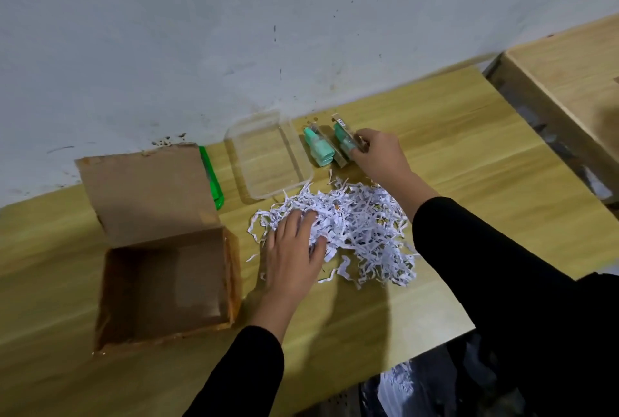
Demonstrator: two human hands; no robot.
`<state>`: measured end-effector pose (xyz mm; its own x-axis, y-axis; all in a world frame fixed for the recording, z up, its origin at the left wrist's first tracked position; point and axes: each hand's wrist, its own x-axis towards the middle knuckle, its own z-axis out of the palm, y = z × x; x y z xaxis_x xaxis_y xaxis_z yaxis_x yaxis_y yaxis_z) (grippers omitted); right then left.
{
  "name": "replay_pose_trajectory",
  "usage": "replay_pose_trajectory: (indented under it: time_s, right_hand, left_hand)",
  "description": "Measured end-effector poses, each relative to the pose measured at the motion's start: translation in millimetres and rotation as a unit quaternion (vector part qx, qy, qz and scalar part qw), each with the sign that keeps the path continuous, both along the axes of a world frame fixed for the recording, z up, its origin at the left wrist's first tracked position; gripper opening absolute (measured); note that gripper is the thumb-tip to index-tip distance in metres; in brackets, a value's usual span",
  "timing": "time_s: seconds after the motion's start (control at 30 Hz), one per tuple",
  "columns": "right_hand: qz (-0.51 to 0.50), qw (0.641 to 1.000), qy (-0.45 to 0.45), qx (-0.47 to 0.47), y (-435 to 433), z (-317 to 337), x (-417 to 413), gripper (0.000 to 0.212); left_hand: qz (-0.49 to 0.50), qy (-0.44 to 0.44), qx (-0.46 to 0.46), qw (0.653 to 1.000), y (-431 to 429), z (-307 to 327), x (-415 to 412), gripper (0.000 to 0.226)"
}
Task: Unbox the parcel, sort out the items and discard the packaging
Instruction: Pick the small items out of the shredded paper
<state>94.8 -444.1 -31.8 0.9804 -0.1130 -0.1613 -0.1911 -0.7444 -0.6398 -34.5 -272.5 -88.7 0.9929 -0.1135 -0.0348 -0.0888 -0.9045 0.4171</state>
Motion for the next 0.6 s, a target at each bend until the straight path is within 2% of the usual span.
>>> replay_pose_trajectory:
  time_s: [0.23, 0.33, 0.47, 0.6]
  right_hand:
    - [0.106, 0.994, 0.007, -0.003, -22.8, 6.9, -74.2, 0.057]
    - [0.172, 0.984, 0.023, -0.032, -40.6, -6.6, -108.7, 0.076]
    - [0.248, 0.966, 0.012, -0.071, -55.6, -21.7, -135.1, 0.112]
    - [0.271, 0.946, 0.033, -0.173, -56.2, -33.8, -133.4, 0.13]
  left_hand:
    - [0.001, -0.074, 0.017, 0.997, 14.5, 11.9, 5.0, 0.046]
    - [0.012, -0.089, 0.051, 0.995, 20.2, 16.6, 3.1, 0.058]
    - [-0.017, -0.005, 0.084, 0.996, 22.5, 17.6, 2.3, 0.089]
    - [-0.045, 0.068, 0.1, 0.992, 18.9, 9.9, 4.9, 0.108]
